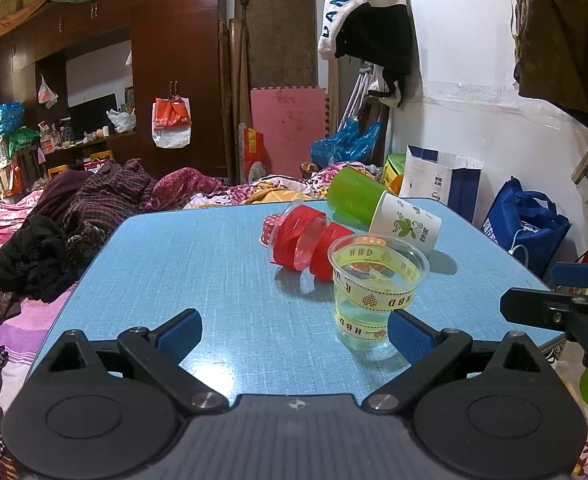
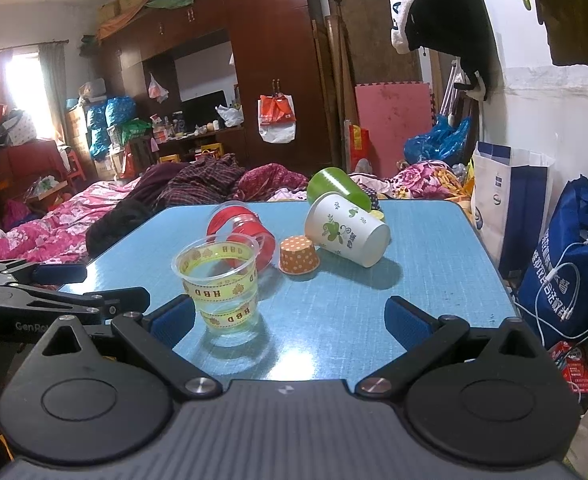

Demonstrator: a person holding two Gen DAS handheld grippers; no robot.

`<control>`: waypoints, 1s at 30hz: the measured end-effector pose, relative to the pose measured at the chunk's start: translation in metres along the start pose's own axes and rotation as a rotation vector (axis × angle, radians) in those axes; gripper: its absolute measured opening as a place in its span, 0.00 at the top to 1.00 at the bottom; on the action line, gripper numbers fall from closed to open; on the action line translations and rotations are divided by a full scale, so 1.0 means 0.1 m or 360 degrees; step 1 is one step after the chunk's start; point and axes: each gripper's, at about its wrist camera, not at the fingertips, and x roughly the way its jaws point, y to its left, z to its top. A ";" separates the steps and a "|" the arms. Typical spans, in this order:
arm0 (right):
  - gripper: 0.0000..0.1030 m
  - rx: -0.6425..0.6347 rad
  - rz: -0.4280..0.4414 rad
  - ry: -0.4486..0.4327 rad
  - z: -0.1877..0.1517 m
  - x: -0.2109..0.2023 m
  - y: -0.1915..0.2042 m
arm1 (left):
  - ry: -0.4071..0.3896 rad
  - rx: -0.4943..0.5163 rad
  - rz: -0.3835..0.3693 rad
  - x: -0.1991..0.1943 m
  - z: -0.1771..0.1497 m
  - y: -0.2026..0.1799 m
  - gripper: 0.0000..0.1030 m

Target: Flip cup upright

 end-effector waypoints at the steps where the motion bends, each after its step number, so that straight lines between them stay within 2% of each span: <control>1: 0.01 0.0001 -0.0001 0.0001 0.00 0.00 0.00 | 0.0000 0.0000 0.0000 0.00 0.00 0.00 0.03; 30: 0.01 0.0018 -0.0013 -0.0009 0.02 -0.04 -0.04 | 0.0012 0.0026 -0.0005 0.05 0.02 -0.16 0.03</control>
